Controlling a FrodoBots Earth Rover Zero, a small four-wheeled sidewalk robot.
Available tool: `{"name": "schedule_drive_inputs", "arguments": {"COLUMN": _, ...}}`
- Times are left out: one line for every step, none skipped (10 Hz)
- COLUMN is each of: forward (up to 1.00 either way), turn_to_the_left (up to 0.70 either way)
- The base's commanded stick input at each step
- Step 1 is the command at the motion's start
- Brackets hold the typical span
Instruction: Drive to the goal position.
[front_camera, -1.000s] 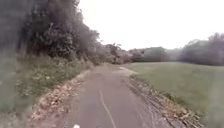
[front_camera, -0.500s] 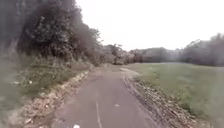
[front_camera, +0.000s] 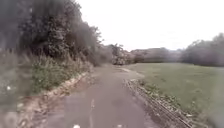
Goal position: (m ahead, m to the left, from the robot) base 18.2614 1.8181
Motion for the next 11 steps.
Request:
{"name": "schedule_drive_inputs", "arguments": {"forward": 1.00, "turn_to_the_left": 0.00}}
{"name": "schedule_drive_inputs", "arguments": {"forward": 1.00, "turn_to_the_left": 0.00}}
{"name": "schedule_drive_inputs", "arguments": {"forward": 1.00, "turn_to_the_left": 0.00}}
{"name": "schedule_drive_inputs", "arguments": {"forward": 1.00, "turn_to_the_left": 0.00}}
{"name": "schedule_drive_inputs", "arguments": {"forward": 1.00, "turn_to_the_left": 0.00}}
{"name": "schedule_drive_inputs", "arguments": {"forward": 1.00, "turn_to_the_left": 0.00}}
{"name": "schedule_drive_inputs", "arguments": {"forward": 1.00, "turn_to_the_left": 0.00}}
{"name": "schedule_drive_inputs", "arguments": {"forward": 1.00, "turn_to_the_left": 0.00}}
{"name": "schedule_drive_inputs", "arguments": {"forward": 1.00, "turn_to_the_left": 0.00}}
{"name": "schedule_drive_inputs", "arguments": {"forward": 1.00, "turn_to_the_left": 0.00}}
{"name": "schedule_drive_inputs", "arguments": {"forward": 1.00, "turn_to_the_left": 0.00}}
